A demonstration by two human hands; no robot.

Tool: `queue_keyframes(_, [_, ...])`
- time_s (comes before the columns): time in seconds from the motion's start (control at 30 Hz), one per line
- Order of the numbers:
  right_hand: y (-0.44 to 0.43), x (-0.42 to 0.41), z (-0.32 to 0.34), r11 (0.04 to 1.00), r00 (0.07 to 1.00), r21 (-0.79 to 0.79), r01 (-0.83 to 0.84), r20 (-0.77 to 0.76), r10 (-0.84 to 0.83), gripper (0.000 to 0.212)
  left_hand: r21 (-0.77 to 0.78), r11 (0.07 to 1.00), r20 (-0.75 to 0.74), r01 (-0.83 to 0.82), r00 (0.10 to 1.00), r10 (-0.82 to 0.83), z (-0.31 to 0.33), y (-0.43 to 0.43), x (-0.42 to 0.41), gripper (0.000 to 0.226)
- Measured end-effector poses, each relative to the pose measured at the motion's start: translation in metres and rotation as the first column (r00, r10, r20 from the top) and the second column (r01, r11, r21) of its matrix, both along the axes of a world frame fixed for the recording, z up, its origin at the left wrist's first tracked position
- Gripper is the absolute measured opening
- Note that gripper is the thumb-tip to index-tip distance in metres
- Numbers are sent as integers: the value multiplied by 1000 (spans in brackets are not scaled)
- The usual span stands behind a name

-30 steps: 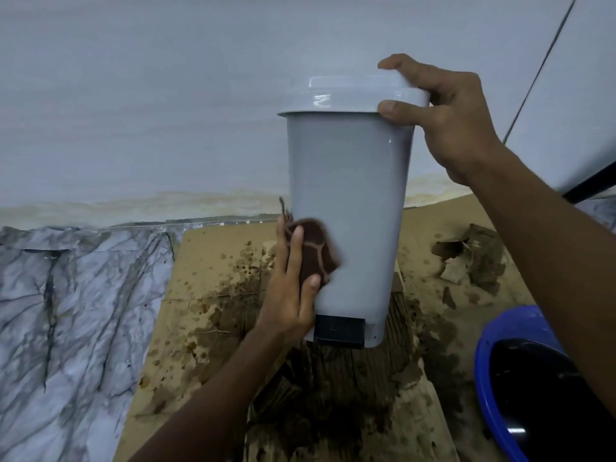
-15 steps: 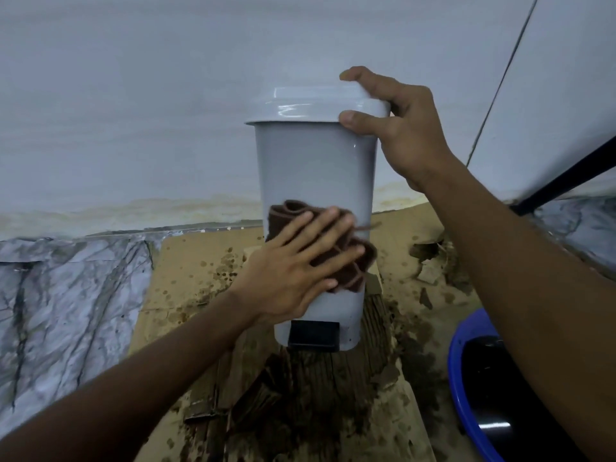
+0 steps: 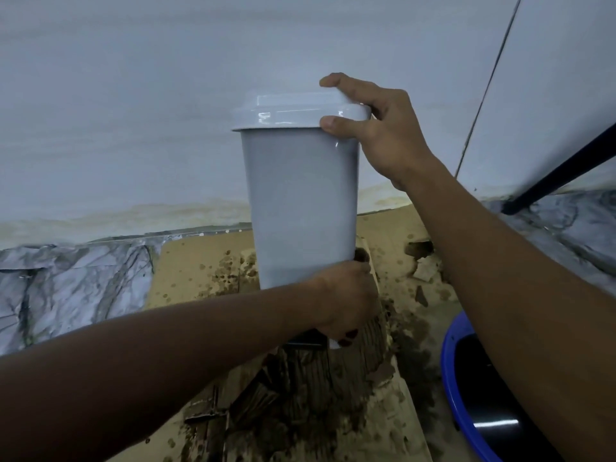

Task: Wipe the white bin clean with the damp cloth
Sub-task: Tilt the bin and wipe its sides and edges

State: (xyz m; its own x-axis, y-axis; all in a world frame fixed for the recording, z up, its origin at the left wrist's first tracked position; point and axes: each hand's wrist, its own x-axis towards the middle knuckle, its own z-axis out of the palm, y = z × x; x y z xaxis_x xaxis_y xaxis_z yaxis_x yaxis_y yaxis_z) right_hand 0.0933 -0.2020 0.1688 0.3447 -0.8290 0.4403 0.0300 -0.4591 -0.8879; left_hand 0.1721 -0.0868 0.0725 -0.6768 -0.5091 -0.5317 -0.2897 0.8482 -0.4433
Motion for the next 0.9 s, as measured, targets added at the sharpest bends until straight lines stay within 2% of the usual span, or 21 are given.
queue_keyframes(0.1, [1, 2, 0, 1000, 1000, -9, 6, -6, -6, 39, -11, 998, -92, -67, 994, 66, 25, -14, 9, 14])
queue_keyframes(0.17, [1, 3, 1, 1000, 1000, -7, 10, -9, -10, 39, -39, 996, -123, -80, 990, 74, 29, -12, 6, 15])
queue_keyframes(0.23, [1, 3, 1, 1000, 1000, -10, 9, -6, -10, 39, -30, 996, -48, -86, 995, 84, 13, 2, -2, 22])
queue_keyframes(0.3, [3, 3, 1, 1000, 1000, -14, 10, -5, -10, 39, -8, 998, 65, -68, 996, 69, -10, 17, -11, 16])
queue_keyframes(0.37, [4, 4, 0, 1000, 1000, -10, 6, -5, -6, 38, 15, 995, 80, -99, 992, 97, -22, 23, -13, 15])
queue_keyframes(0.4, [4, 4, 1, 1000, 1000, -11, 10, -8, -10, 38, 23, 993, 57, -117, 992, 115, -22, 22, -13, 16])
queue_keyframes(0.5, [3, 5, 1, 1000, 1000, -8, 20, -16, -20, 39, -28, 978, -70, -208, 976, 206, -3, 6, -12, 39])
queue_keyframes(0.6, [4, 5, 1, 1000, 1000, -7, 22, -19, -22, 39, -91, 959, -232, -268, 942, 242, 27, -13, -11, 41])
queue_keyframes(0.63, [4, 4, 2, 1000, 1000, -6, 20, -16, -20, 39, -94, 959, -241, -268, 940, 239, 29, -14, -12, 38])
queue_keyframes(0.7, [5, 3, 3, 1000, 1000, 1, 2, -3, -2, 38, -94, 964, -158, -247, 960, 231, 19, -6, -14, 30])
queue_keyframes(0.77, [6, 2, 4, 1000, 1000, -2, -6, -3, 6, 37, -89, 979, -9, -184, 983, 184, -9, 10, -17, 19])
queue_keyframes(0.8, [6, 1, 4, 1000, 1000, -1, -7, -3, 7, 37, -77, 983, 55, -169, 983, 173, -19, 19, -17, 20])
queue_keyframes(0.83, [7, 1, 4, 1000, 1000, 0, -8, -2, 8, 37, -72, 985, 86, -157, 983, 163, -29, 22, -13, 24])
queue_keyframes(0.9, [7, 2, 3, 1000, 1000, -2, -9, -5, 9, 37, -73, 989, 20, -125, 992, 126, -37, 17, -2, 27])
